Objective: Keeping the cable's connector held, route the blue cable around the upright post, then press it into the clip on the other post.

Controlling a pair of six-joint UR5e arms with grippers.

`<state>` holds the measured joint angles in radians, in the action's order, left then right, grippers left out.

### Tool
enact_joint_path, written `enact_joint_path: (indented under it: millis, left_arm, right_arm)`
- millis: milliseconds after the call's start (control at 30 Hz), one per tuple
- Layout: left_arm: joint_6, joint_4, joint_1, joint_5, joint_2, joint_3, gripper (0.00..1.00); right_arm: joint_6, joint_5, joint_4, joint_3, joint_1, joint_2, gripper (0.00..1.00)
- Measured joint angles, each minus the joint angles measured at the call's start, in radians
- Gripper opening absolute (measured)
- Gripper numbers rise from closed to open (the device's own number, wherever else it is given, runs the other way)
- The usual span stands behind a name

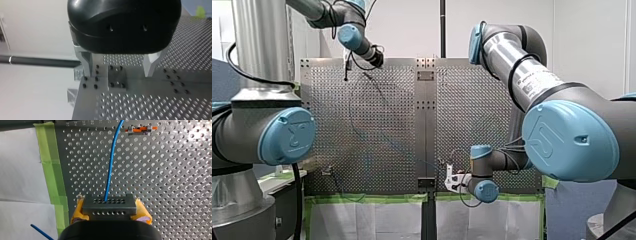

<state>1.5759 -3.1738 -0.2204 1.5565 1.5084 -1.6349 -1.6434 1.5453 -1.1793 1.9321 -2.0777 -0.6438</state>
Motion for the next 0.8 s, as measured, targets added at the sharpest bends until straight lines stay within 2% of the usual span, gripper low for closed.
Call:
enact_joint_path:
  millis: [100,300,633,800]
  left_arm:
    - [-0.002,0.024,-0.026,0.017,0.028,0.011,0.99]
    - [-0.013,0.064,-0.053,0.054,0.073,0.015,0.99]
    - [-0.031,0.128,-0.075,0.095,0.131,0.015,0.99]
    - [-0.059,0.171,-0.086,0.119,0.171,0.015,0.99]
  right_arm:
    - [-0.001,0.001,-0.002,0.000,0.000,0.000,0.00]
    - [-0.002,-0.001,-0.006,0.000,-0.002,0.000,0.00]
    - [-0.006,-0.015,-0.008,0.000,-0.004,0.000,0.00]
    - [-0.007,-0.016,-0.009,0.000,-0.005,0.000,0.00]
